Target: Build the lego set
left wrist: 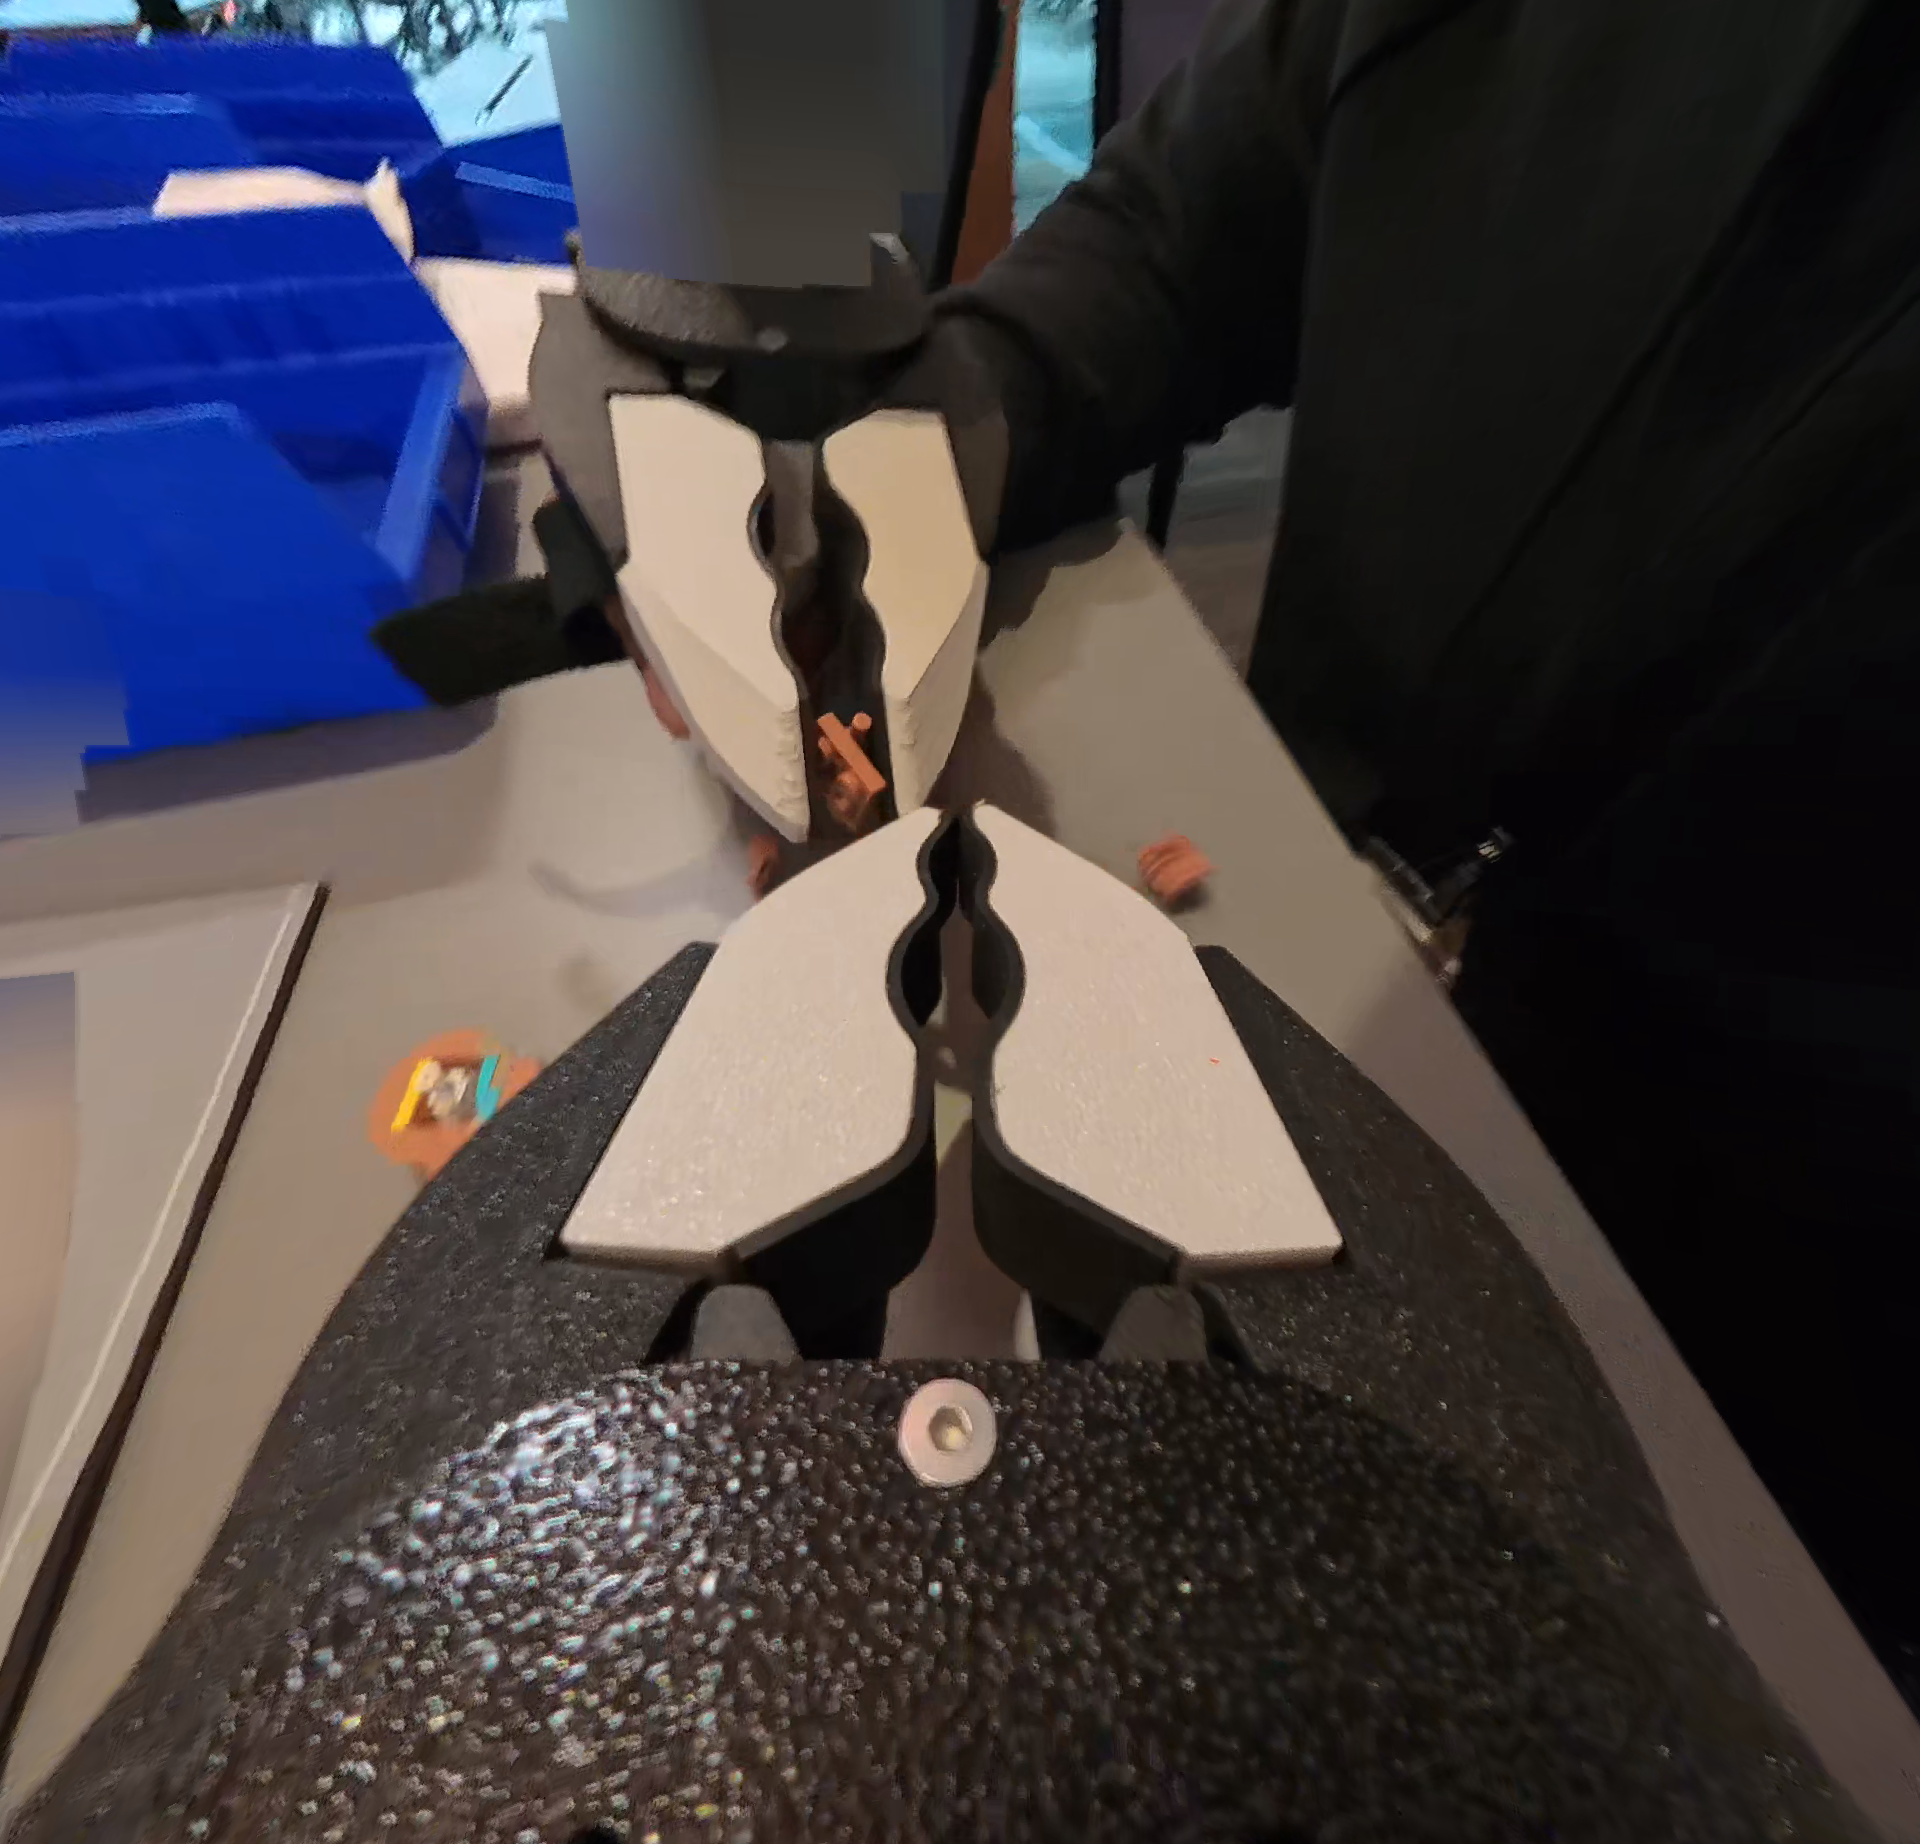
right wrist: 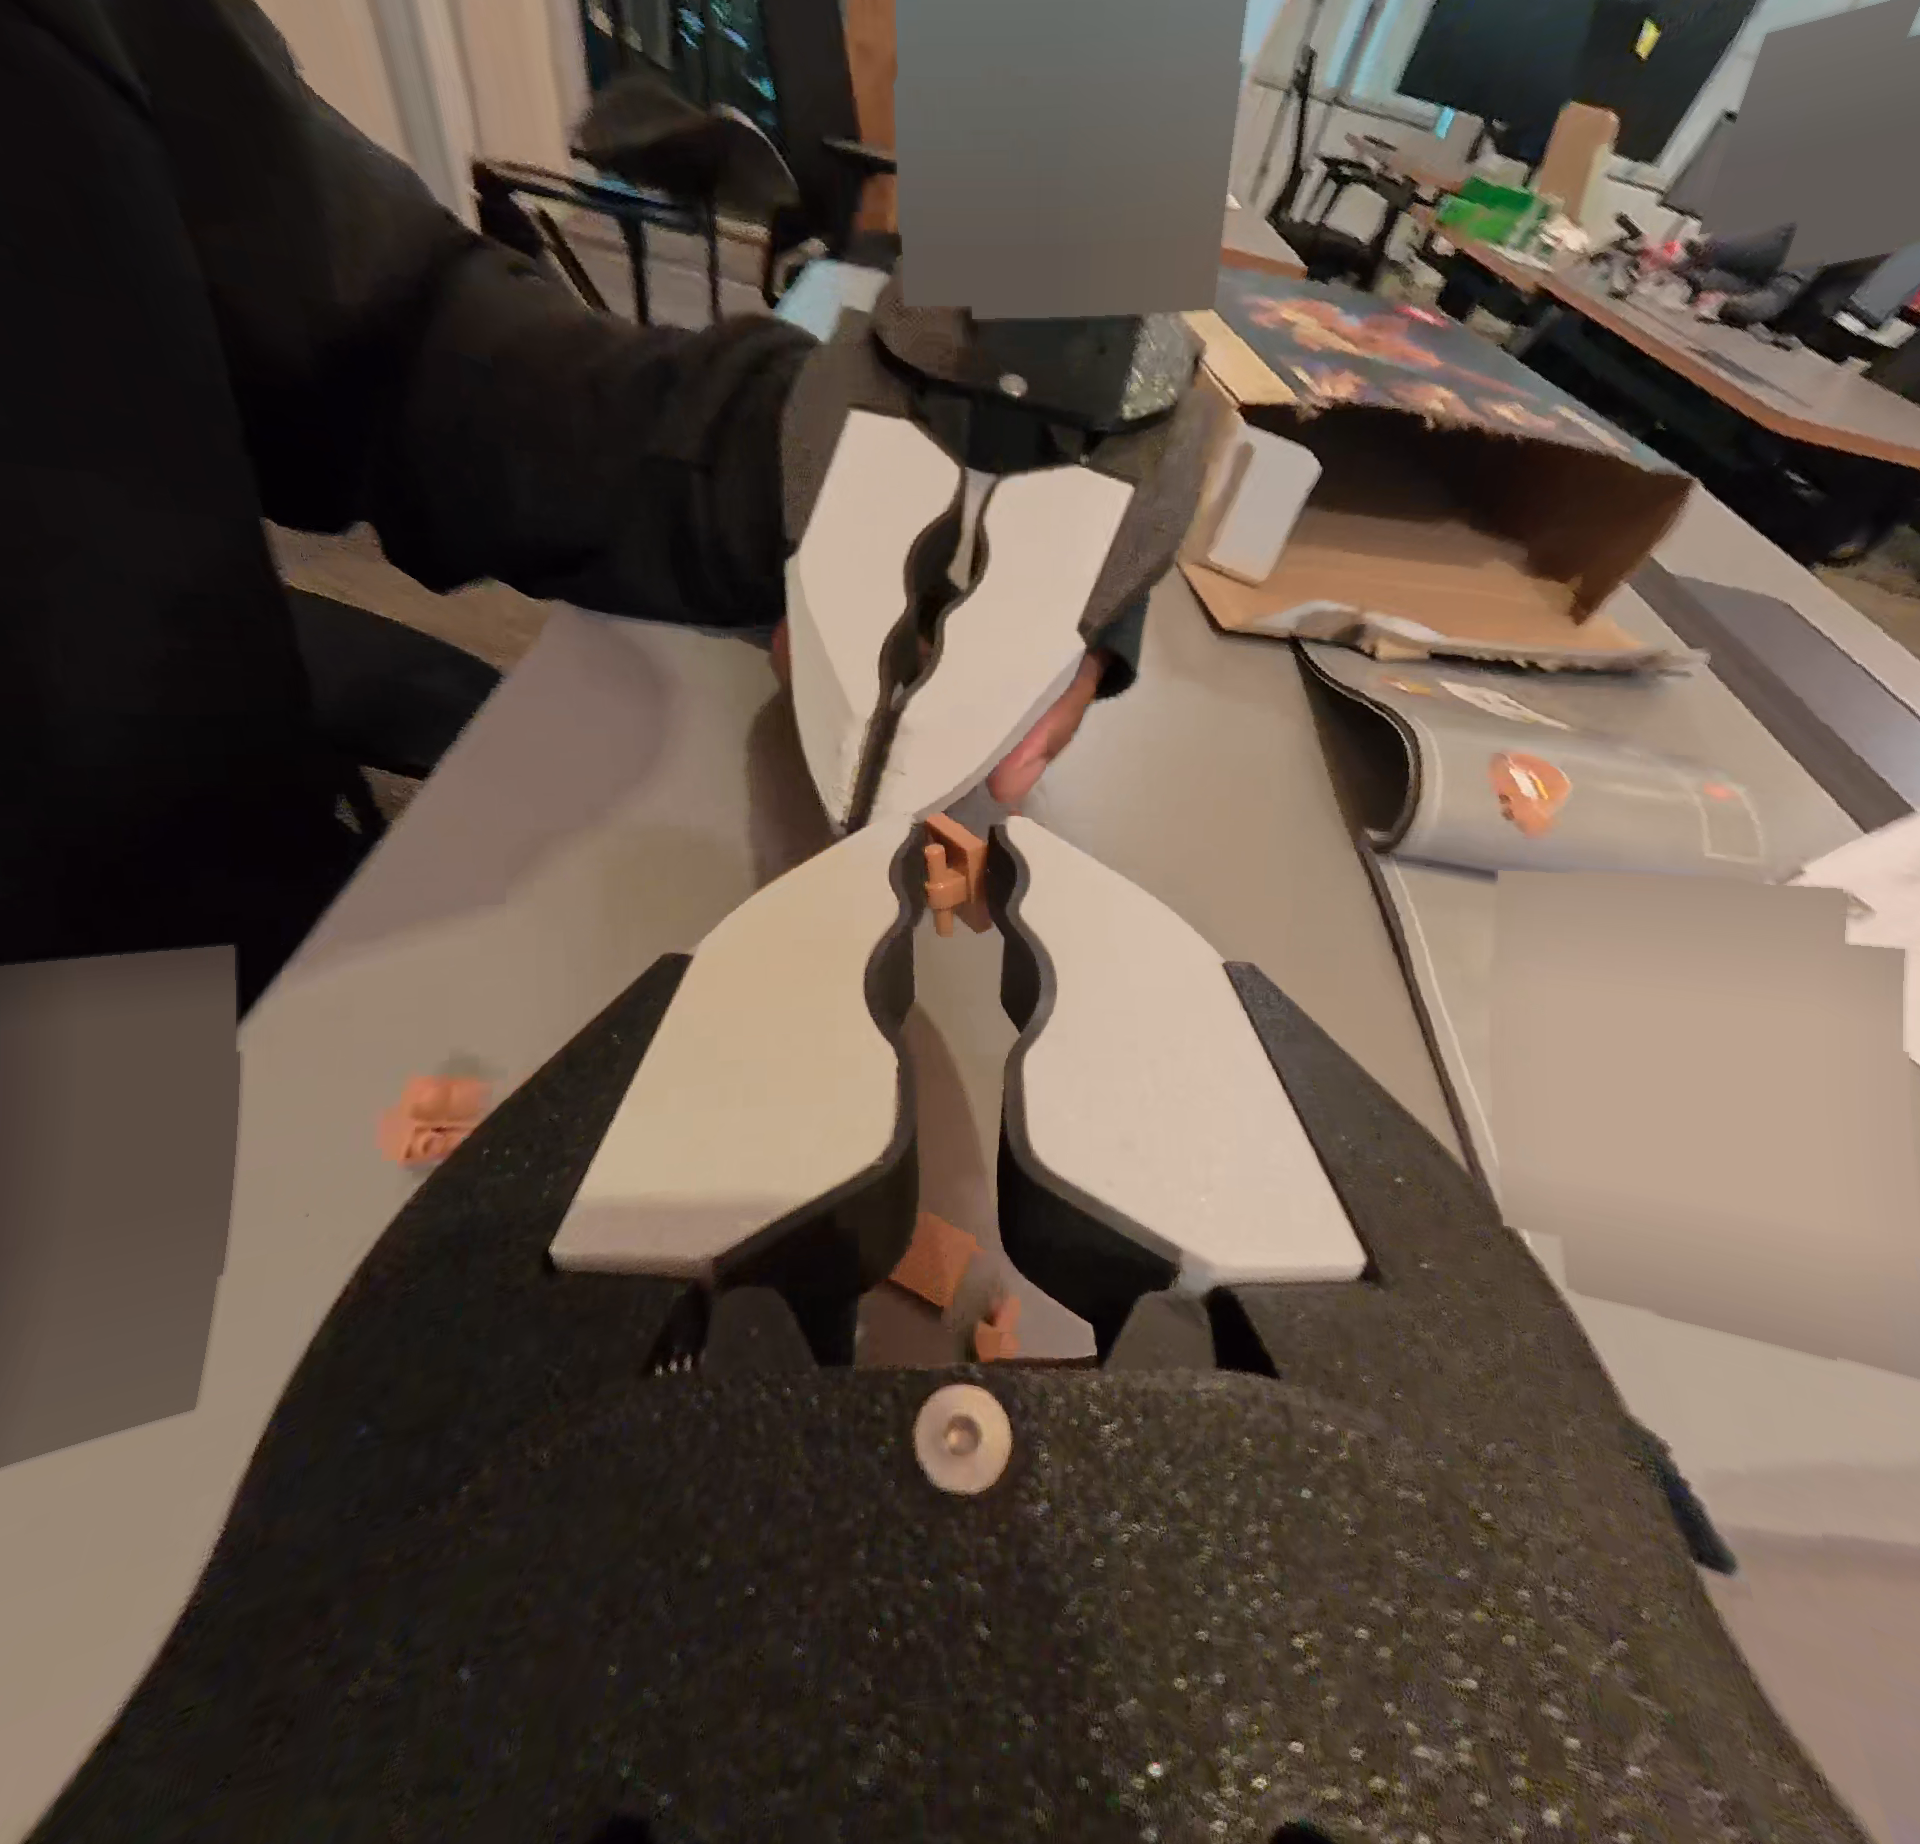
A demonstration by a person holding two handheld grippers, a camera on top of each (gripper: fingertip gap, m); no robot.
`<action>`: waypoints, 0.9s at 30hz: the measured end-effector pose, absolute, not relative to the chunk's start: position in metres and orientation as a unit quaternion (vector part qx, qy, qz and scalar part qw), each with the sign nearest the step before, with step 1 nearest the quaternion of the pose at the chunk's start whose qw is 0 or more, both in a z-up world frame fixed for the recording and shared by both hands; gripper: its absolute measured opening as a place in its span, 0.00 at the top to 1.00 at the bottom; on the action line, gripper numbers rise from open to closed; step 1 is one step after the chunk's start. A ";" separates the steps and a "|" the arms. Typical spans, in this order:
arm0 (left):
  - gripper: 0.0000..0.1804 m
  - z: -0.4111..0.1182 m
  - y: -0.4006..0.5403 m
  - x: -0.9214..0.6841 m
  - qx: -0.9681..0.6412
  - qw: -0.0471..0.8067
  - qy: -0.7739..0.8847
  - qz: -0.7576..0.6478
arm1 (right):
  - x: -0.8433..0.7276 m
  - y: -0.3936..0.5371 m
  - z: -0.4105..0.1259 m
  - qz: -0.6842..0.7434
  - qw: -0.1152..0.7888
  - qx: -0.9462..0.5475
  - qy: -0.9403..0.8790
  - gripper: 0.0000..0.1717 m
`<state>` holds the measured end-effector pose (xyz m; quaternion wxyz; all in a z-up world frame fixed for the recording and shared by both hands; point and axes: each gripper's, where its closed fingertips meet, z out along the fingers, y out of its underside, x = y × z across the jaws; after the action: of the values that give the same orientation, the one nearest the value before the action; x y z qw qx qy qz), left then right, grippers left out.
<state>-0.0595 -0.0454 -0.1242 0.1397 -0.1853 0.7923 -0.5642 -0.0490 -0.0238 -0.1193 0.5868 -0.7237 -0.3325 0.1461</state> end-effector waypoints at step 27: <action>1.00 -0.160 -0.096 -0.089 -0.107 0.062 0.854 -0.506 | -0.028 -0.060 -0.150 0.076 0.536 -0.753 -0.374 0.94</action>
<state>-0.0893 -0.0959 -0.1600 0.0616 -0.1066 0.8537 -0.5060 -0.0281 -0.0603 -0.1502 0.5363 -0.7527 -0.3742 0.0758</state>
